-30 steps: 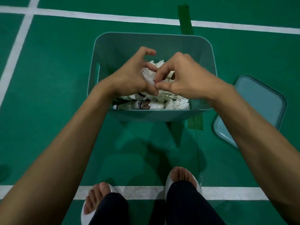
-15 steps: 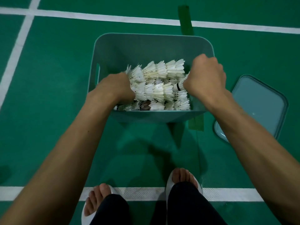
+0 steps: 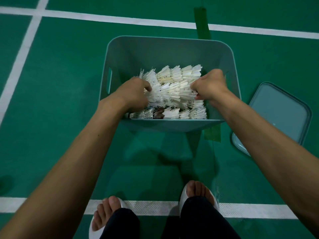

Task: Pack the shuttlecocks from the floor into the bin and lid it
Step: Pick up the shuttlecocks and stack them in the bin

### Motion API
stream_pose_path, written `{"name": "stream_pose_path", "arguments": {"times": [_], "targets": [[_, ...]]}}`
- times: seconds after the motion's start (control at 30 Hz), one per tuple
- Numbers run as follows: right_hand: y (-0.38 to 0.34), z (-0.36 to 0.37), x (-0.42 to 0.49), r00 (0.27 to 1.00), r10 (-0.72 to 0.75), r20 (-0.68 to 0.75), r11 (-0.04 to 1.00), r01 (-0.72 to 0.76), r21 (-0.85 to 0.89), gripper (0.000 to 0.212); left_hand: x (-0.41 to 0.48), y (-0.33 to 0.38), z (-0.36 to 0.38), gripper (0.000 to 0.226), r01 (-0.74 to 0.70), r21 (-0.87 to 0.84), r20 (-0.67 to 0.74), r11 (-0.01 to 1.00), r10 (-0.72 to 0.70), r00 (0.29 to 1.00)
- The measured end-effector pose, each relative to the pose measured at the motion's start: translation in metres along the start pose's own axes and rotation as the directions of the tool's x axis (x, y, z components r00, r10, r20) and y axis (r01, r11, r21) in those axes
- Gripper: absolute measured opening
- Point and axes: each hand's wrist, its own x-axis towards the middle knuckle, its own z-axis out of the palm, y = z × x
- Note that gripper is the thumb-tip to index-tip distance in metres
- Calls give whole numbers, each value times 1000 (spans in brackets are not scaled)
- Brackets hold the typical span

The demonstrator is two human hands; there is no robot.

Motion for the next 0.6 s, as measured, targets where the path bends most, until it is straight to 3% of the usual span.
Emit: {"name": "stream_pose_path", "arguments": {"times": [0.1,0.27,0.6], "targets": [[1,4,3,994,47,99,999,-47,-4,13,0,-4,4,57,-39,20,-16,999,39,999],[3,-2,4,990,36,139,999,-40,21,10,-5,-8,5,54,-78,25,-14,997,78,997],[5,-11,-10,997,-78,6,976,77,-206,17,-18,-6,-6,52,-113,-5,-92,994,112,989]]}}
